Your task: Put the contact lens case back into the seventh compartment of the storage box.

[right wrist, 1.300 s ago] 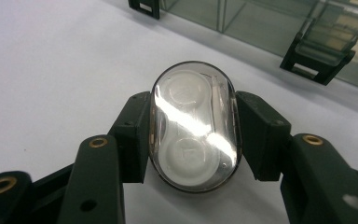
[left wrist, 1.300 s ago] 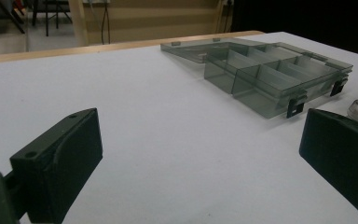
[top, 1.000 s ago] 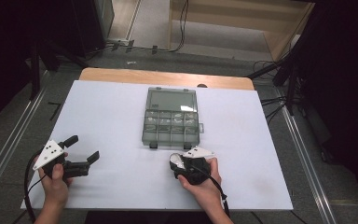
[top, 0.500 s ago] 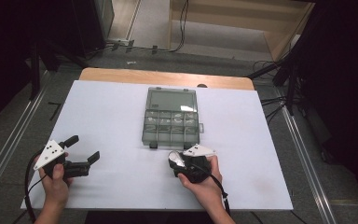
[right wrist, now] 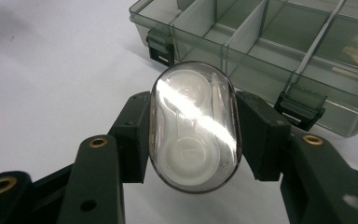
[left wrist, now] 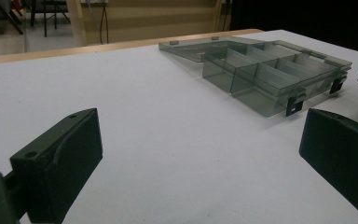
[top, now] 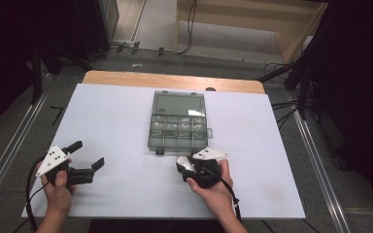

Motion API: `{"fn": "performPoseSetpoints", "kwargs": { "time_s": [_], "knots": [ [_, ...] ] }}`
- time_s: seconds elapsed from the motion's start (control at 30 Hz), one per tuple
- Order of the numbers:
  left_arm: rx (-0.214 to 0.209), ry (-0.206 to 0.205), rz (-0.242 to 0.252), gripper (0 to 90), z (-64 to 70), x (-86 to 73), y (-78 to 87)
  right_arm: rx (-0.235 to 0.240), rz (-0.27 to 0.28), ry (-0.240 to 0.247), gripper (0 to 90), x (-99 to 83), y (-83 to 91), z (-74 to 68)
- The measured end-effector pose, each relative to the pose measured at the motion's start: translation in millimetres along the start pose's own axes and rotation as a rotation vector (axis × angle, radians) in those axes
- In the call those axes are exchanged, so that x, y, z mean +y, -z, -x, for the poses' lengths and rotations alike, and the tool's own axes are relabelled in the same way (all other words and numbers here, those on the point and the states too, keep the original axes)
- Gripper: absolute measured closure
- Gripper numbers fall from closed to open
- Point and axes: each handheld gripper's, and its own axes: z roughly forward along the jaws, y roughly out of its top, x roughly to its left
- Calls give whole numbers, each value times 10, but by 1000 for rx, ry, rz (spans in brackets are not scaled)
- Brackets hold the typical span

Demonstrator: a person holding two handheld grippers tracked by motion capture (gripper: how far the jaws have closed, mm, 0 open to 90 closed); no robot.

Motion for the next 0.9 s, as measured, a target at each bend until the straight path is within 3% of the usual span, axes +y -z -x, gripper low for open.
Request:
{"fn": "performPoseSetpoints", "kwargs": {
  "time_s": [0.9],
  "knots": [
    [2, -5, 2, 0, 25, -11, 34, -18, 47, -28, 470, 196, 88, 133]
  ]
}}
